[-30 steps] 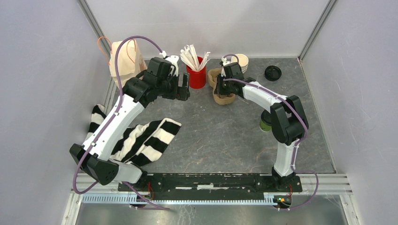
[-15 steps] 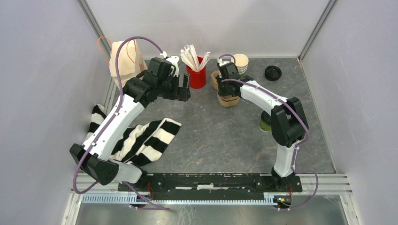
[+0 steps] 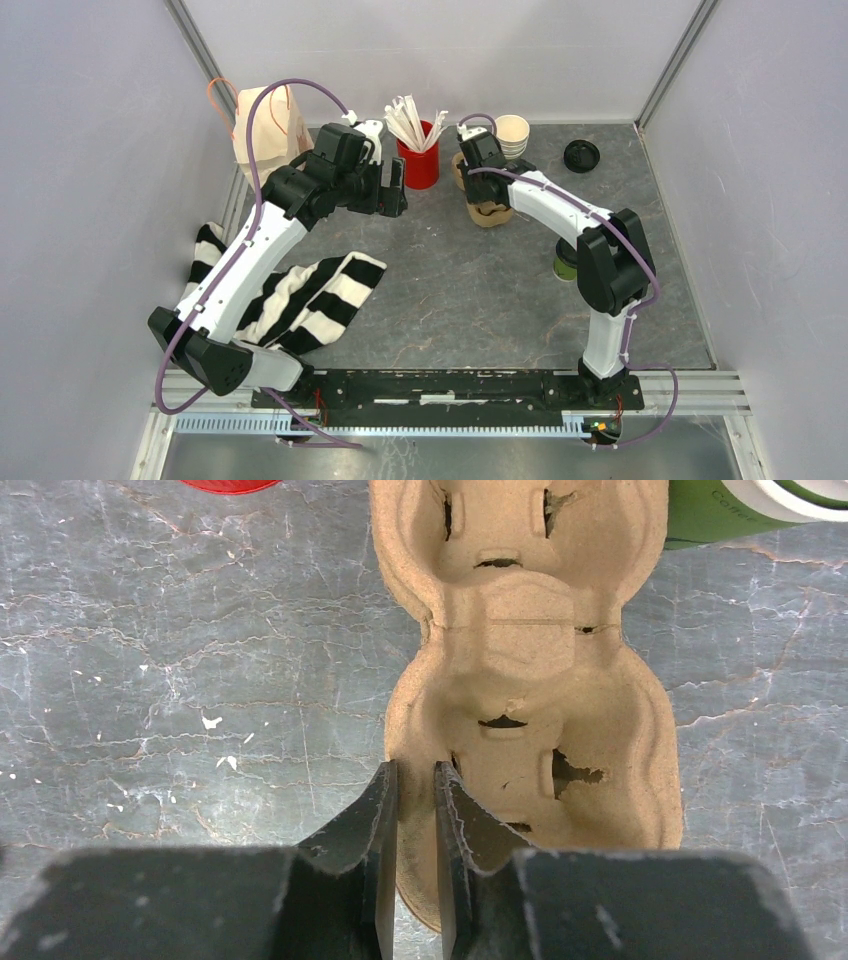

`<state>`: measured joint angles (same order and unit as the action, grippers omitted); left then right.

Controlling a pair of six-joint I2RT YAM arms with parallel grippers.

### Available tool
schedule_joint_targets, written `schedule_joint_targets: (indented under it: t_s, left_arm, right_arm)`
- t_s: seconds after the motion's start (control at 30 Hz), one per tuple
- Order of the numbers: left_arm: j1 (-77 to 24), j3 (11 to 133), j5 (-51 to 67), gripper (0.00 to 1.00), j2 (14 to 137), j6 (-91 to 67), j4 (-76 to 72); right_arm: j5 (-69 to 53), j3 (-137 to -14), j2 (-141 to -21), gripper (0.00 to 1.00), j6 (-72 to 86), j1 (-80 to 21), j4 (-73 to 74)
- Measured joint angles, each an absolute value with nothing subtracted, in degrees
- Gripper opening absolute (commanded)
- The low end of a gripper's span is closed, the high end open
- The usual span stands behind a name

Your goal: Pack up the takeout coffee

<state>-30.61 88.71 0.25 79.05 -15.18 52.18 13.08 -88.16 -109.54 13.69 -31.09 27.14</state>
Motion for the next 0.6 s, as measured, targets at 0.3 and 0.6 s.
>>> schedule_joint_targets:
  t_s: [0.3,0.6]
  left_arm:
    - [-30.61,88.71,0.56,0.96,79.02,-15.20,52.21]
    - [-30.61,88.73,1.10,0.97,79.02,-15.20,52.21]
  right_arm:
    - [16.27,-90.67,-108.84,0.00,10.98,-33.12,28.40]
    - [18.55,-90.26,-107.00,0.00,8.08,-33.21,24.08]
